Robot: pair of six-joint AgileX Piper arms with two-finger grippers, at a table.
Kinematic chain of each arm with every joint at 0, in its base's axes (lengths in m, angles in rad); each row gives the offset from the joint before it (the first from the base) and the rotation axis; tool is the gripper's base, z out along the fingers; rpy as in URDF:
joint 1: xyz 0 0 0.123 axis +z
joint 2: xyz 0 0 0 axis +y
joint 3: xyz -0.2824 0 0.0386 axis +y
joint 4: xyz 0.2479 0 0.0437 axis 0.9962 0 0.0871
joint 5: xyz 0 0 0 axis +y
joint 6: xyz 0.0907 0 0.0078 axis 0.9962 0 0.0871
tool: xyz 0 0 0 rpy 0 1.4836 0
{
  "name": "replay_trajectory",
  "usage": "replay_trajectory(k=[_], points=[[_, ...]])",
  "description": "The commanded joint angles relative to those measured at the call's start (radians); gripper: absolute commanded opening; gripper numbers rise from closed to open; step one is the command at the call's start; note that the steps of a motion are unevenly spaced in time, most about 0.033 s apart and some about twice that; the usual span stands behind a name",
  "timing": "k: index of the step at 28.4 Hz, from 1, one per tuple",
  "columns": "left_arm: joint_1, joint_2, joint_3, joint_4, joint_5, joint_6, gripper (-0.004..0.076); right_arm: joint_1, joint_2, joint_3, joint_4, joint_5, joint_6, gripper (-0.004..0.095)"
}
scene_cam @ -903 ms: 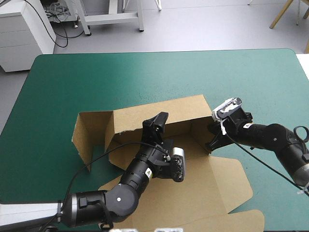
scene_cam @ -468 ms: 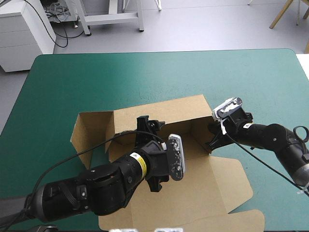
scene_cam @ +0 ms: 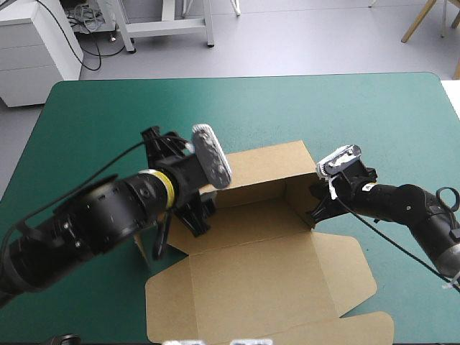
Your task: Fold the box
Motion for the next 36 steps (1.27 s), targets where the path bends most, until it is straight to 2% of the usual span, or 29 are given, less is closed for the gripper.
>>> replay_trajectory(k=[1,9,13,16,19,21,22,25,28,36], points=[[0.178,-0.032,-0.062,-0.087,0.002,0.053,0.0589,0.001,-0.02,-0.029,-0.022,-0.031,-0.004,-0.0019],[0.724,-0.032,-0.07,-0.508,-0.038,0.189,0.051,0.001,-0.02,-0.029,-0.027,-0.039,-0.002,-0.0019],[0.92,-0.032,-0.07,-0.645,-0.041,0.204,0.0452,0.001,-0.02,-0.029,-0.027,-0.039,-0.002,-0.0019],[1.024,-0.032,-0.07,-0.701,-0.044,0.204,0.0344,0.001,-0.02,-0.029,-0.027,-0.043,-0.002,-0.0019],[1.061,-0.032,-0.07,-0.696,-0.054,0.199,0.0179,0.001,-0.025,-0.031,-0.042,-0.057,0.056,-0.0019],[1.065,-0.032,-0.07,-0.694,-0.06,0.194,0.003,0.001,-0.034,-0.041,-0.086,-0.065,0.135,-0.0019],[1.065,-0.032,-0.07,-0.694,-0.063,0.192,-0.0007,0.001,-0.043,-0.048,-0.107,-0.063,0.166,-0.0019],[1.065,-0.032,-0.07,-0.697,-0.073,0.192,-0.0008,0.001,-0.069,-0.09,-0.212,-0.041,0.291,-0.0019],[1.065,-0.032,-0.07,-0.693,-0.081,0.194,-0.0008,0.001,-0.082,-0.158,-0.306,0.029,0.401,-0.0019],[1.065,-0.032,-0.07,-0.64,-0.092,0.195,-0.001,0.001,-0.076,-0.42,-0.375,0.287,0.617,-0.0019]])
